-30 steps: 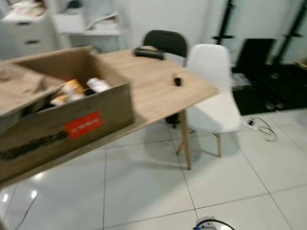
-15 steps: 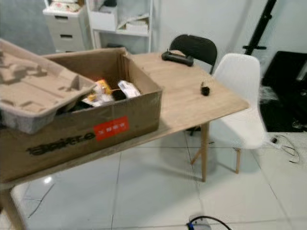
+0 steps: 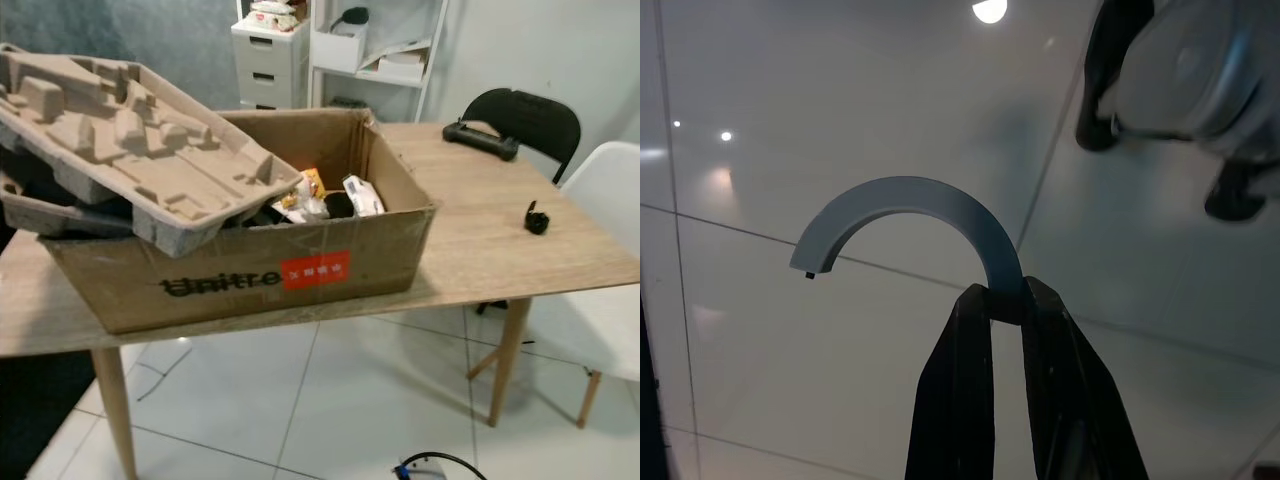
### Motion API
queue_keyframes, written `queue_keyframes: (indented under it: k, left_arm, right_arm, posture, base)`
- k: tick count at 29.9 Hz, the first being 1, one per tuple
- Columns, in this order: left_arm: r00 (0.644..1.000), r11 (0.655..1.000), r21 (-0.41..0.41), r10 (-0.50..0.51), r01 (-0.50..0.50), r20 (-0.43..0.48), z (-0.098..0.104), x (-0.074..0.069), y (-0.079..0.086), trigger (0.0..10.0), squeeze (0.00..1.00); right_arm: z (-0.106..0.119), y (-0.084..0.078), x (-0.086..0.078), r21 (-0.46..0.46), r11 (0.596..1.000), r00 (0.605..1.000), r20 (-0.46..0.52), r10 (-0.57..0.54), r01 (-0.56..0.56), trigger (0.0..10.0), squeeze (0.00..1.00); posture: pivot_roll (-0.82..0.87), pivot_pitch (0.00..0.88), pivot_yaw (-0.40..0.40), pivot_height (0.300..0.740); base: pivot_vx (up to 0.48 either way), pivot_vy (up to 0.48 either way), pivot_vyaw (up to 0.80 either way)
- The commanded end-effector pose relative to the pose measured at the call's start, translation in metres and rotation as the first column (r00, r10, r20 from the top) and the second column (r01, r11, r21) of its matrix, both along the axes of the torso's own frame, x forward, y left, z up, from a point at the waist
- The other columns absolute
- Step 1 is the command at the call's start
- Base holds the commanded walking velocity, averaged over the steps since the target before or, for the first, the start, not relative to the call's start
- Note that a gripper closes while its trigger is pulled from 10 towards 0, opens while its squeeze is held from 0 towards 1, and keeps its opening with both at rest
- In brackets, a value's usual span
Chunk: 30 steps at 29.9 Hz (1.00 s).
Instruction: Picking trash to rubbish bin
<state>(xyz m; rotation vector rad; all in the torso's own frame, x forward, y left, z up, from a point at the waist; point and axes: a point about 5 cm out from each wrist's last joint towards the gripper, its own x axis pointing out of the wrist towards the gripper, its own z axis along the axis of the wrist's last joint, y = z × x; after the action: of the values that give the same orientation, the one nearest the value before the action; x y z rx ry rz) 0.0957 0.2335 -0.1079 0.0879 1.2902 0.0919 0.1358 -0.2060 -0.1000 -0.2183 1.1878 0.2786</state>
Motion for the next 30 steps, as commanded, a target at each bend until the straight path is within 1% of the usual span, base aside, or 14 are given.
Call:
queue_keyframes:
  k: [1, 9, 14, 20, 21, 23, 30]
  left_arm:
    - [1.0, 1.0, -0.002, -0.009, 0.009, -0.009, -0.0011, -0.0041, -0.0007, 10.0, 0.0]
    - [1.0, 1.0, -0.004, -0.014, 0.014, -0.012, -0.0015, -0.0053, -0.0015, 10.0, 0.0]
    - [1.0, 1.0, -0.008, -0.017, 0.017, -0.019, -0.0024, -0.0083, -0.0027, 10.0, 0.0]
    - [1.0, 1.0, -0.008, -0.016, 0.016, -0.02, -0.0025, -0.009, -0.0025, 10.0, 0.0]
    - [1.0, 1.0, -0.009, -0.014, 0.013, -0.017, -0.0023, -0.0087, -0.0022, 10.0, 0.0]
    - [1.0, 1.0, -0.01, -0.014, 0.014, -0.015, -0.0022, -0.0083, -0.0021, 10.0, 0.0]
    - [1.0, 1.0, -0.025, -0.019, 0.019, -0.009, -0.0019, -0.0064, -0.0029, 10.0, 0.0]
  right_arm:
    - [-0.0042, 0.0052, -0.01, 0.019, 1.0, 0.999, -0.044, 0.009, -0.008, 10.0, 0.0]
    - [-0.0051, 0.0052, -0.0132, 0.017, 1.0, 0.999, -0.051, 0.018, -0.017, 10.0, 0.0]
    - [-0.0049, 0.003, -0.0141, 0.012, 1.0, 0.998, -0.05, 0.022, -0.021, 10.0, 0.0]
    - [-0.0045, 0.001, -0.0133, -0.01, 0.999, 0.999, -0.043, 0.033, -0.034, 10.0, 0.0]
    - [-0.0042, -0.0002, -0.0119, -0.033, 0.999, 0.999, -0.033, 0.023, -0.024, 10.0, 0.0]
    - [-0.0041, 0.0, -0.011, -0.041, 0.999, 0.999, -0.032, 0.024, -0.025, 10.0, 0.0]
    - [-0.0039, 0.0036, -0.0078, -0.045, 0.998, 0.999, -0.028, 0.032, -0.033, 10.0, 0.0]
  posture:
    - [0.11, 0.072, -0.048, 0.74]
    - [0.11, 0.085, -0.047, 0.74]
    - [0.11, 0.088, -0.048, 0.74]
    - [0.11, 0.088, -0.05, 0.74]
    - [0.11, 0.084, -0.053, 0.74]
    - [0.11, 0.083, -0.054, 0.74]
    - [0.11, 0.078, -0.05, 0.74]
  base:
    - [0.0, 0.0, 0.73]
    - [0.0, 0.0, 0.73]
    - [0.0, 0.0, 0.73]
    - [0.0, 0.0, 0.74]
    - [0.0, 0.0, 0.0]
    - [0.0, 0.0, 0.0]
    - [0.0, 0.0, 0.0]
